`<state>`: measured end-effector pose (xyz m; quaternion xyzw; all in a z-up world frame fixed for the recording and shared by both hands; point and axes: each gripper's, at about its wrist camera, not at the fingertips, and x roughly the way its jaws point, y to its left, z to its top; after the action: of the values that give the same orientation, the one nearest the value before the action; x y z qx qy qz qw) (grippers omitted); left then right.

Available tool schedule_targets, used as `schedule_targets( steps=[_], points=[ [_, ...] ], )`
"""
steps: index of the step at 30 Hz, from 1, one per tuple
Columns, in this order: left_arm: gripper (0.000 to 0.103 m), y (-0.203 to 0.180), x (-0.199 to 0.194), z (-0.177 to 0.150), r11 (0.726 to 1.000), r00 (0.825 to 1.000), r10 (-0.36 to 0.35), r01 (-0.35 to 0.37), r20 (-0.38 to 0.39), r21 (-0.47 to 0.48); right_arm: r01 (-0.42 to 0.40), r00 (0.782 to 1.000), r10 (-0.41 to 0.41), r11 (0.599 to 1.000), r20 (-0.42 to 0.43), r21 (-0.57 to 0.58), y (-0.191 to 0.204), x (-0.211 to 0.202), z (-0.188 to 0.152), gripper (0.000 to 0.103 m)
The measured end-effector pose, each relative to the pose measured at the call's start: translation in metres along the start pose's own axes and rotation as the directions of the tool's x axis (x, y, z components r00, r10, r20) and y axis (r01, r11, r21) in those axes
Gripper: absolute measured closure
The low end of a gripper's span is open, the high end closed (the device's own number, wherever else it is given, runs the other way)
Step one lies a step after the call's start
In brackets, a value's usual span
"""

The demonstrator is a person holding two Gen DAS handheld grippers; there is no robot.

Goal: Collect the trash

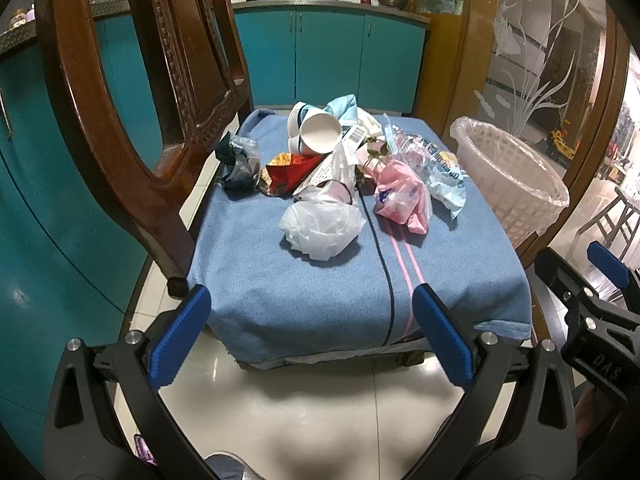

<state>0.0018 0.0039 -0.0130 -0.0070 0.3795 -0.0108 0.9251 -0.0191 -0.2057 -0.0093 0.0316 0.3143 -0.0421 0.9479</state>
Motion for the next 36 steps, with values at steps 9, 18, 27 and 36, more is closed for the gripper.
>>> schedule_targets(
  steps=[9, 18, 27, 36],
  points=[
    [0.003, -0.005, 0.01, -0.01, 0.999, 0.999, -0.006, 0.003, 0.049, 0.052, -0.032, 0.999, 0.031, 0.999, 0.011, 0.044, -0.005, 0.0, 0.002, 0.003],
    [0.003, 0.0, 0.023, -0.018, 0.994, 0.994, -0.105, 0.106, -0.029, 0.009, -0.064, 0.998, 0.063, 0.996, 0.009, 0.069, -0.007, 0.0, 0.002, 0.003],
    [0.003, -0.015, 0.046, 0.002, 0.996, 0.995, -0.015, 0.023, -0.094, 0.086, -0.107, 0.994, 0.108, 0.991, -0.01, 0.079, -0.007, 0.001, 0.003, 0.003],
    [0.008, -0.031, 0.079, 0.036, 0.99, 0.997, 0.0, 0.012, -0.083, 0.139, -0.146, 0.988, 0.149, 0.987, -0.047, 0.069, -0.009, 0.007, 0.001, 0.003]
  ],
)
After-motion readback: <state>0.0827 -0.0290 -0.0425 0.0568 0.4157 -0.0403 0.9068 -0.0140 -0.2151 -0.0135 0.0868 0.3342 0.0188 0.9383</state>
